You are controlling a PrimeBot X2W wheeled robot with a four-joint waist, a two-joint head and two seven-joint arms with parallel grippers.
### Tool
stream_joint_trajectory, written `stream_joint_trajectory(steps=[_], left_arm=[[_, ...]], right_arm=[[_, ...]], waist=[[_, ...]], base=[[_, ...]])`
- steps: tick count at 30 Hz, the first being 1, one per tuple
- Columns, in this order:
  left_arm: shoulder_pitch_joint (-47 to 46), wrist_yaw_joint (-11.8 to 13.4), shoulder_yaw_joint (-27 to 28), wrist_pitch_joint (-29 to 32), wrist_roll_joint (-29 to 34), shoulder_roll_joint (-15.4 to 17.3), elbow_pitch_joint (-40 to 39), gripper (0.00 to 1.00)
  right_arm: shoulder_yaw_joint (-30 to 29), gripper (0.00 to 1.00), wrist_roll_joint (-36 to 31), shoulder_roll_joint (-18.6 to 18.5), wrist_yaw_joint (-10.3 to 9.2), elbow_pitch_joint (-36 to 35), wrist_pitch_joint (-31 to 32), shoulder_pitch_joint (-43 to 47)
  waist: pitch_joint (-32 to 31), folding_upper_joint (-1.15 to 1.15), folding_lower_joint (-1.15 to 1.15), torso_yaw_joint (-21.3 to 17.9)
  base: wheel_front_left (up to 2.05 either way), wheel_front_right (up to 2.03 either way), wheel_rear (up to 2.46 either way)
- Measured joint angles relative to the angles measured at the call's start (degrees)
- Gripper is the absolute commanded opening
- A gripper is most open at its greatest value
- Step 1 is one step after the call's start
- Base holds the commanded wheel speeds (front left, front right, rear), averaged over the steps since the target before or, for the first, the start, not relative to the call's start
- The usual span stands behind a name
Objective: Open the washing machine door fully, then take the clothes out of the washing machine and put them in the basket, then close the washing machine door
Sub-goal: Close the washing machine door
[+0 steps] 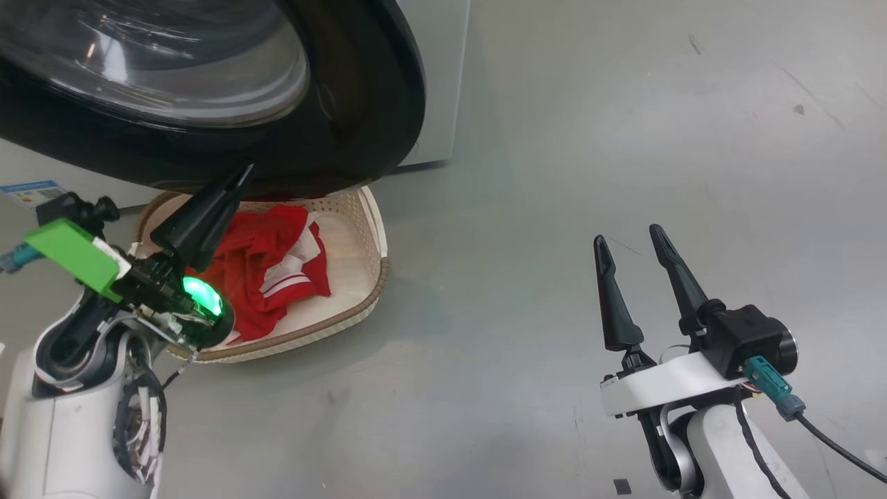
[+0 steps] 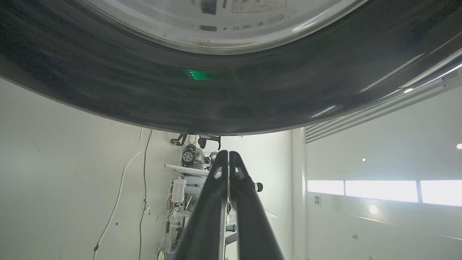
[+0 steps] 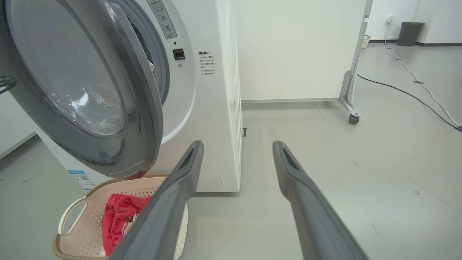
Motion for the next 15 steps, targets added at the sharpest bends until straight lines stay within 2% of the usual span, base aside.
stream_joint_trajectory(steps=[1,3,4,5,6,7,8,15], left_arm=[[1.1,0.0,0.6,-0.1,-0.4,-0.5,-0.6,0.29],[2.7,0.0,1.5,-0.3,-0.5,-1.2,-2.1,0.45],[3.4,0.0,2.2,-0.5,-0.7,-1.5,-2.7,0.49],[4.3,0.0,2.8,-0.7,-0.9,-1.6,-3.3,0.74],[5.3,0.0,3.3,-0.8,-0.9,-1.6,-3.9,0.79],[6.4,0.0,3.8,-1.0,-0.9,-1.6,-4.4,0.93],[6.4,0.0,3.8,-1.0,-0.9,-1.6,-4.4,1.0],[15.9,0.0,7.2,-4.0,-0.2,-2.0,-7.2,1.0]], right_arm=[[-0.2,1.0,-0.1,0.0,0.0,0.2,0.0,0.1],[-0.8,1.0,-0.4,0.0,0.01,0.5,0.0,0.5],[-0.8,1.0,-0.5,0.0,0.07,0.8,0.0,0.7],[-0.8,1.0,-0.5,-0.1,0.15,1.0,0.0,0.9],[-0.8,1.0,-0.5,0.0,0.15,1.1,0.0,1.3],[-0.8,1.0,-0.7,0.0,0.25,1.3,0.0,1.6],[-0.8,1.0,-0.7,0.0,0.25,1.3,0.0,1.6],[-1.0,1.0,-1.1,0.0,1.07,2.4,0.0,3.5]], waist=[[-0.4,0.0,0.0,0.5],[-1.1,0.0,0.0,1.7],[-1.5,0.0,0.0,2.3],[-1.9,0.0,0.0,2.9],[-2.3,0.0,0.0,3.5],[-2.7,0.0,0.0,4.0],[-2.7,0.0,0.0,4.0],[-6.6,0.0,0.0,7.3]], base=[[0.0,0.0,0.0],[0.0,0.0,0.0],[0.0,0.0,0.0],[0.0,0.0,0.0],[0.0,0.0,0.0],[0.0,0.0,0.0],[0.0,0.0,0.0],[0.0,0.0,0.0]])
